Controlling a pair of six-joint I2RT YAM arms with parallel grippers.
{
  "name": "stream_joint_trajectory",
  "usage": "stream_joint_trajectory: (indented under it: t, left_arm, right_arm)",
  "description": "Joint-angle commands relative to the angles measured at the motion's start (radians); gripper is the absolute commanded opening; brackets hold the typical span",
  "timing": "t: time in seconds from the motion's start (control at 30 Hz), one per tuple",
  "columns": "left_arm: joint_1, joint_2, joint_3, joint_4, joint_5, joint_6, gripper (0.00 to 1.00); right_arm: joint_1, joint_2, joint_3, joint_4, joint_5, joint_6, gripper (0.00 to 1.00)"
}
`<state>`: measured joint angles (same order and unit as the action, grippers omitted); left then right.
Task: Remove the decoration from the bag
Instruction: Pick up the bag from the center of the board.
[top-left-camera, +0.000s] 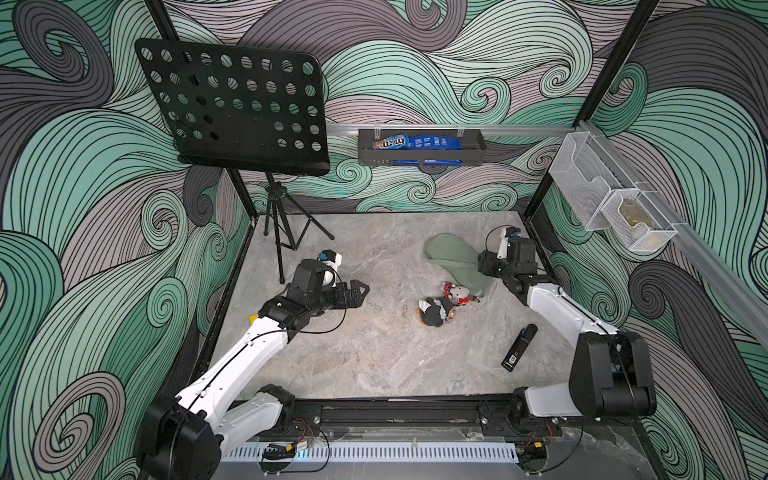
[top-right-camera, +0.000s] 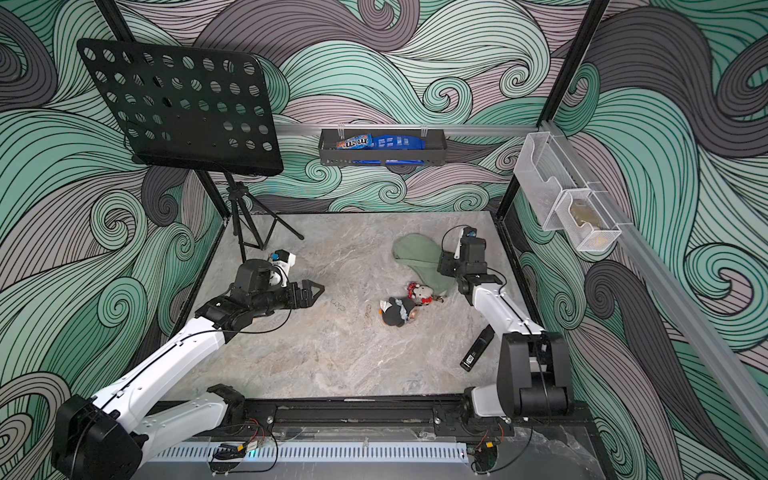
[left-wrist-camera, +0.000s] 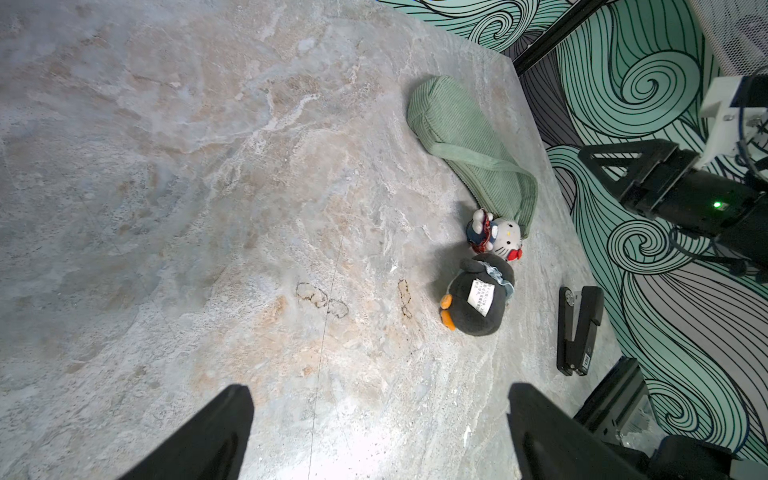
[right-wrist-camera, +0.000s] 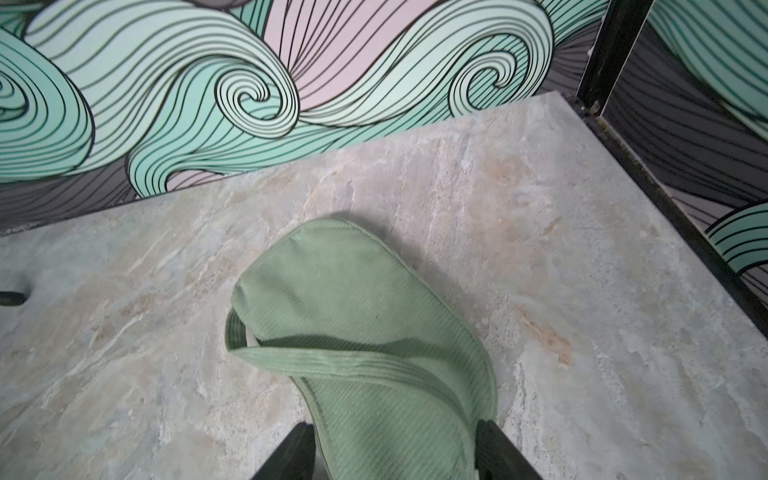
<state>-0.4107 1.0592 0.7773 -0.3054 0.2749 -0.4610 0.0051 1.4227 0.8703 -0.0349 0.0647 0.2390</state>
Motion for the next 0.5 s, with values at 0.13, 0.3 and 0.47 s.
stream_joint_trajectory:
  t: [0.13,0.3,0.47]
  left_arm:
    - [-0.008,0.02,0.014,0.017,0.016,0.006,0.98]
    - [-0.008,0.028,0.015,0.021,0.021,0.004,0.98]
    - [-0.008,0.021,0.019,0.01,0.011,0.008,0.98]
  right_arm:
    - [-0.05,0.134,-0.011,-0.006,-0.03,0.006,0.61]
    - [-0.055,0.227,0.014,-0.003,-0.073,0.017,0.51]
    - [-0.054,0.24,0.017,-0.003,-0.08,0.029,0.19]
